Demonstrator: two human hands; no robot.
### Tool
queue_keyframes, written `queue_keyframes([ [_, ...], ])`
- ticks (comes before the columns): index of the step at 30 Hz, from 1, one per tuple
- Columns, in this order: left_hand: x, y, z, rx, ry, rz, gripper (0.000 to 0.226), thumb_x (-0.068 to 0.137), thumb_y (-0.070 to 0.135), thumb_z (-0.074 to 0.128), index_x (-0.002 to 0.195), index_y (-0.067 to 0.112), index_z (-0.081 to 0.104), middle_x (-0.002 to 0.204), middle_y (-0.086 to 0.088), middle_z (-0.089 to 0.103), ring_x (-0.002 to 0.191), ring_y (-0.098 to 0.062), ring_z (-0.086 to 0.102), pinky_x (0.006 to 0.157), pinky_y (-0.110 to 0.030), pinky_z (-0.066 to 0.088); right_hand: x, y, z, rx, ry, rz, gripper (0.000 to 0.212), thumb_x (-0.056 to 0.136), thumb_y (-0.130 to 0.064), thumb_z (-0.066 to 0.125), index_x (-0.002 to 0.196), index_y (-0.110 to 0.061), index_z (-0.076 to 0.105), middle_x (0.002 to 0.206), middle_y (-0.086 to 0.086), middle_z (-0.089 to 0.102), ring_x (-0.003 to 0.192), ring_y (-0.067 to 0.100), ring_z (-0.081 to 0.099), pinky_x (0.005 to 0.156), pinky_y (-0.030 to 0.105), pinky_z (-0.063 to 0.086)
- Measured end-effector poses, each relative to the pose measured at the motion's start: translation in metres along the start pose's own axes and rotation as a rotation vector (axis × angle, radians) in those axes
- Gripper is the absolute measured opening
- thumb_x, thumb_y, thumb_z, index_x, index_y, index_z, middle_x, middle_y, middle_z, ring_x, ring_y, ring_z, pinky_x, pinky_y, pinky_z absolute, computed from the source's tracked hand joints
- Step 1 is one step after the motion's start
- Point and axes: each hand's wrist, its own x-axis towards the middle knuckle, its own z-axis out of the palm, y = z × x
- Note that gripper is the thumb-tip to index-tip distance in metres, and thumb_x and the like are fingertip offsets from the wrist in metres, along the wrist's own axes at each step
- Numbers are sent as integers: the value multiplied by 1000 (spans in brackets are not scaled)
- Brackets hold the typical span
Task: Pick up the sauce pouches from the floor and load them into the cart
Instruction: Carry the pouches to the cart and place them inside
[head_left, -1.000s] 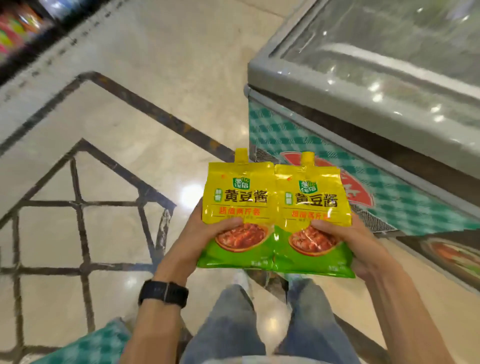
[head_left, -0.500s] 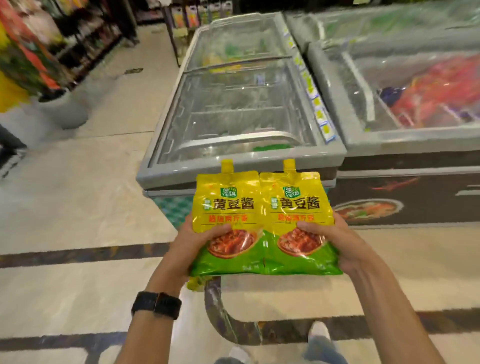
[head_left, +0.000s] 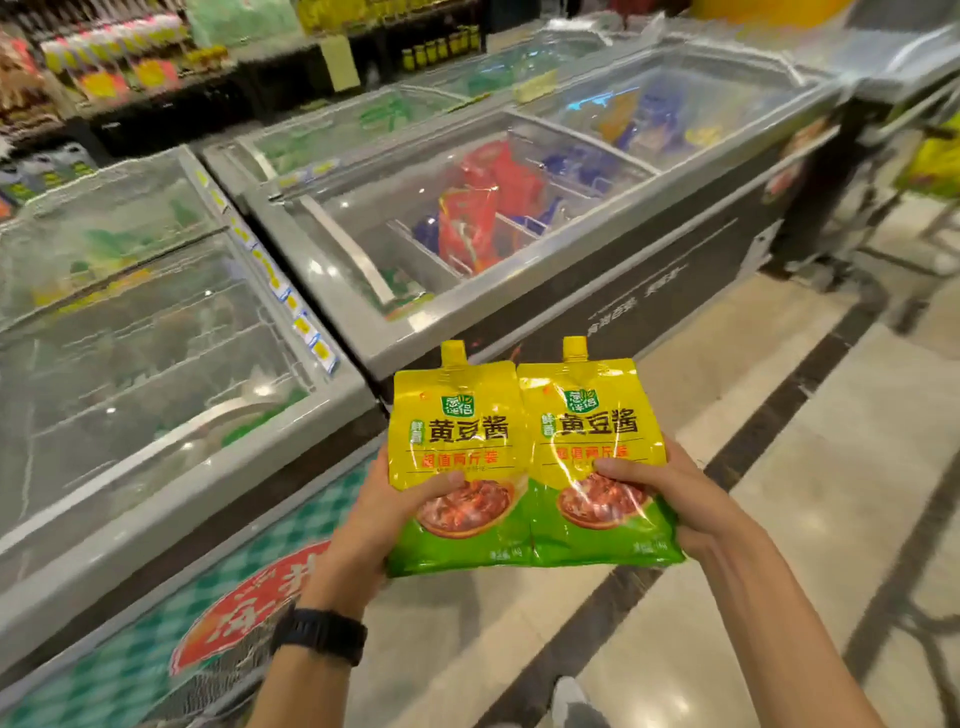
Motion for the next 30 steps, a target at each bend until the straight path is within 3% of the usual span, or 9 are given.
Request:
queue_keyframes([
  [2, 28, 7, 33, -5, -82, -20, 85, 45, 23, 97, 122, 16, 62, 109, -11, 76, 94, -28, 75, 75, -39, 60, -3, -13, -29, 34, 83, -32, 99, 34, -20, 98, 124, -7, 59, 111, 18, 72, 99, 37, 70, 78, 45, 60],
  [4, 57, 14, 64, 29, -158, -40, 99, 39, 32, 100, 127, 14, 60, 112, -13, 75, 101, -34, 72, 88, -50, 57, -8, -24, -56, 70, 175, -62, 102, 34, -22, 100, 126, -6, 58, 112, 18, 72, 99, 37, 70, 77, 44, 60],
  [8, 116, 22, 127, 67, -347, -53, 105, 37, 35, 100, 131, 12, 58, 117, -16, 73, 107, -38, 69, 95, -53, 54, -16, -44, -104, 132, 339, -135, 71, 61, -4, 84, 127, -5, 57, 109, 17, 73, 95, 35, 72, 72, 41, 61],
  [10, 143, 23, 155, 80, -432, -79, 109, 36, 36, 101, 132, 11, 57, 119, -17, 72, 108, -38, 69, 94, -51, 54, -14, -53, -121, 156, 415, -162, 74, 57, -6, 88, 124, -5, 58, 105, 17, 74, 90, 33, 73, 69, 40, 61],
  [15, 228, 36, 209, 81, -613, -112, 105, 41, 28, 100, 133, 9, 54, 118, -16, 72, 107, -34, 70, 81, -39, 60, 18, -74, -153, 199, 592, -222, 111, 23, -28, 101, 123, -4, 60, 105, 19, 73, 89, 35, 73, 67, 40, 60],
  [18, 276, 47, 239, 125, -691, -104, 86, 52, 14, 91, 130, 10, 55, 112, -11, 75, 99, -25, 73, 75, -31, 60, 45, -88, -171, 236, 643, -232, 113, 22, -28, 101, 125, -5, 59, 108, 20, 72, 93, 38, 72, 71, 44, 60],
  [22, 338, 64, 278, 163, -785, -135, 91, 49, 21, 91, 132, 13, 54, 114, -11, 75, 102, -28, 73, 76, -33, 60, 73, -114, -187, 249, 724, -241, 112, 20, -30, 101, 122, -8, 60, 107, 19, 73, 92, 38, 72, 68, 43, 60],
  [27, 397, 72, 338, 194, -891, -197, 87, 53, 13, 90, 132, 13, 54, 114, -12, 74, 101, -31, 73, 73, -35, 60, 98, -139, -224, 296, 829, -258, 86, 36, -17, 98, 114, -15, 63, 101, 13, 76, 86, 33, 74, 66, 41, 61],
  [30, 423, 70, 374, 231, -917, -190, 94, 46, 22, 91, 131, 13, 53, 115, -11, 74, 104, -30, 72, 81, -39, 59, 110, -148, -252, 326, 874, -248, 109, 21, -29, 100, 121, -14, 61, 107, 16, 74, 93, 37, 72, 68, 42, 60],
])
